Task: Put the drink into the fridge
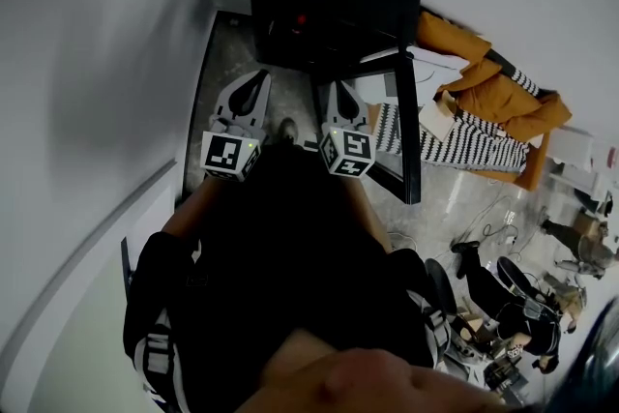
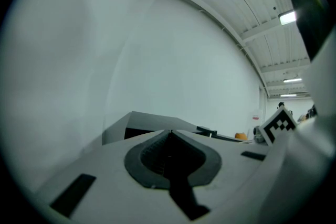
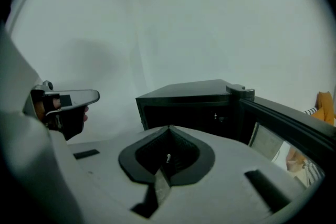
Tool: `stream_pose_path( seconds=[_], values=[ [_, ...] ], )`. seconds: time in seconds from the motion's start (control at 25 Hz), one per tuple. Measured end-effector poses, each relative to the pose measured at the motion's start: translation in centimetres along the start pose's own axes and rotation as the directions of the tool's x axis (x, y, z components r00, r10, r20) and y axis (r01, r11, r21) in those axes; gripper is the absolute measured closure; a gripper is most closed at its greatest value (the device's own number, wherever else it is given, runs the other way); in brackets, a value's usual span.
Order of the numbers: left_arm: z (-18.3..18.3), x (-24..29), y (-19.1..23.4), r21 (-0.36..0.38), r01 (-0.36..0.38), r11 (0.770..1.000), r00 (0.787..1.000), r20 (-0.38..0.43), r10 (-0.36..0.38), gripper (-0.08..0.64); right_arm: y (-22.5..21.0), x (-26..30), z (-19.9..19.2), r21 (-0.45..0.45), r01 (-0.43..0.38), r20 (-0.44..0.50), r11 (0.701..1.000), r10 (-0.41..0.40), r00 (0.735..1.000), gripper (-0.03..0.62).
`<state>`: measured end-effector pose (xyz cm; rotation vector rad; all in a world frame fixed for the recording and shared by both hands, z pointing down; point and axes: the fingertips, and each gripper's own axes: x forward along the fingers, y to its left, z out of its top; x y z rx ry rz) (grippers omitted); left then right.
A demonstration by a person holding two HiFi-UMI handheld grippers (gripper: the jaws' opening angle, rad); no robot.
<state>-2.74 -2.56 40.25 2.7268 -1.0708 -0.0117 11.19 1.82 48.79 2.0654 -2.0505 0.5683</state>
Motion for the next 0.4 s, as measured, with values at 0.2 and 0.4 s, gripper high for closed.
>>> stream_pose_path(
  seconds=[0.2,0.4],
  values=[
    [-0.19,-0.03,-0.12,0.003,0.005,1.0,1.0,-0.001,-0.005,0.554,0.05,-0.03,-0.08,-0.009,0.001,-0.001,1.0,-0.001,1.0,0.591],
    [-0.31,0.1,-0.14,-0.004,0.011,1.0,1.0,-0.012,-0.011,0.554,0.15,0.11,-0.05,-0.005,-0.006,-0.003,1.0,0.006,1.0,0.592]
  ],
)
